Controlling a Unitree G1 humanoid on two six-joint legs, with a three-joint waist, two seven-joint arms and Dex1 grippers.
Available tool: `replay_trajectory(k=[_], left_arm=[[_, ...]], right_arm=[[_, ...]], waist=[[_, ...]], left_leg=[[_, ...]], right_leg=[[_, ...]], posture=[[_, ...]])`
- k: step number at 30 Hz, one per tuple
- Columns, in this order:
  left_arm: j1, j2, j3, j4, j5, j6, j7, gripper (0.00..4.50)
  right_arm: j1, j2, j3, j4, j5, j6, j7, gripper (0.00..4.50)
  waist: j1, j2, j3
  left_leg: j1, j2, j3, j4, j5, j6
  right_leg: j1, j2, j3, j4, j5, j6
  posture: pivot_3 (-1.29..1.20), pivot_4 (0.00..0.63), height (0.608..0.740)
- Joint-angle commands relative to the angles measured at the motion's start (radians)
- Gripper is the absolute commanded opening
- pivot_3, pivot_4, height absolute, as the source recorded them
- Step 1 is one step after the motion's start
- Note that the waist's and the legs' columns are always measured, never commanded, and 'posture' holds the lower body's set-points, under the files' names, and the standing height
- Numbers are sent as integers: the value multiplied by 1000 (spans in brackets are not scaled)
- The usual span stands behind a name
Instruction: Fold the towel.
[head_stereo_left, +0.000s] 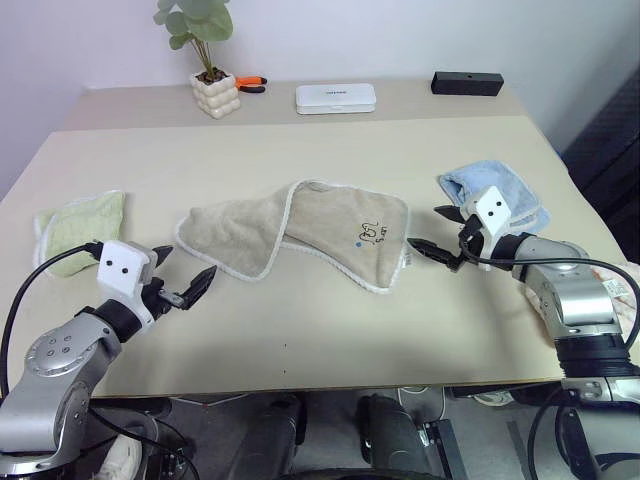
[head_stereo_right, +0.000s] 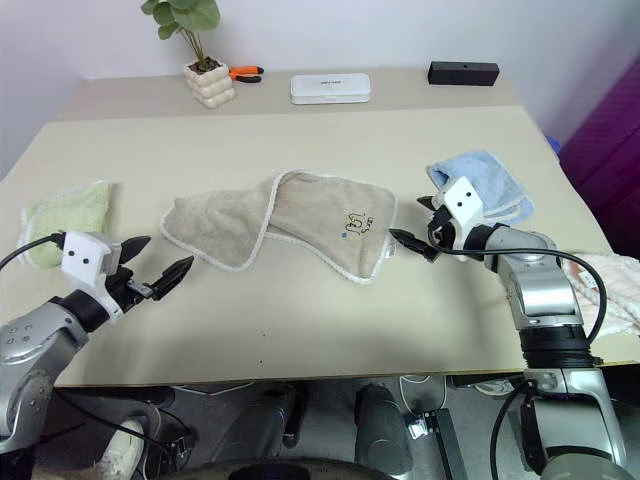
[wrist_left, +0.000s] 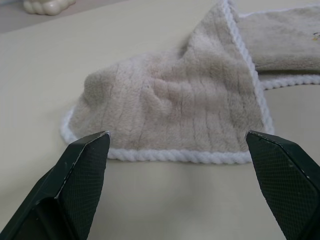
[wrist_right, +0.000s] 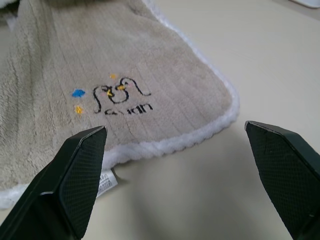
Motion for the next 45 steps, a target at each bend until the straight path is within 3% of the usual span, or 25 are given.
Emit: replay_trajectory(k=[1, 8, 13, 22, 27, 31, 36, 40, 45], left_arm=[[-16, -3, 0, -36, -8, 0, 11, 4459], [-35, -26, -44, -51, -5, -1, 27, 4459], [-81, 48, -247, -69, 78, 5, -46, 4459], [-238, 37, -443, 122, 256, 0, -16, 4459], [-309, -26, -424, 276, 277, 0, 20, 4459], [-305, -24, -414, 322, 275, -41, -6, 2829], [-285, -18, -384, 322, 280, -72, -3, 232], [-254, -8, -335, 310, 299, -96, 30, 61], [-197, -4, -245, 271, 289, -127, 53, 61]], right_arm=[[-16, 14, 0, -53, 4, -7, -14, 4500], [-51, 60, 43, -62, -13, -10, -35, 4500], [-63, 84, 57, -74, -16, 7, -58, 4500], [-4, 89, 21, -187, 30, 76, -85, 4500], [21, 97, 10, -232, 32, 80, -120, 4500], [14, 108, 25, -236, 22, 69, -140, 4500], [-30, 114, 45, -190, 10, 68, -145, 4500], [-108, 140, 61, -114, 2, 76, -149, 4500], [-279, 177, 105, 180, -82, 81, -193, 4500]], waist=[[-2, 0, 0], [-1, 0, 0], [5, 0, 0], [17, 0, 0], [19, 0, 0], [18, 0, 0], [13, 0, 0], [-2, 0, 0], [-6, 0, 0]], left_leg=[[0, 0, 0, 0, 0, 0], [0, 1, 0, 0, 0, 0], [0, 0, 1, 0, 0, 0], [0, 3, 1, 0, 0, 0], [0, 3, 1, 0, 0, 0], [0, 4, 2, 1, 0, 0], [1, 6, 3, 1, 0, -1], [1, 6, 3, 0, 0, -1], [1, 8, 4, 0, 0, -1]], right_leg=[[0, 0, 0, 0, 0, 0], [0, 2, 0, 0, 0, 0], [0, 2, 1, 0, 1, 1], [-2, 5, 2, 0, 2, 2], [-1, 5, 1, 0, 3, 3], [-1, 6, 2, 0, 4, 2], [-2, 7, 2, 0, 5, 1], [-2, 7, 2, 0, 5, 1], [-2, 8, 2, 1, 6, 0]], posture=[[0, 150, 733], [0, 150, 733], [0, 150, 733], [0, 150, 733], [0, 150, 733], [0, 150, 733], [0, 150, 733], [0, 150, 733], [0, 150, 733]])
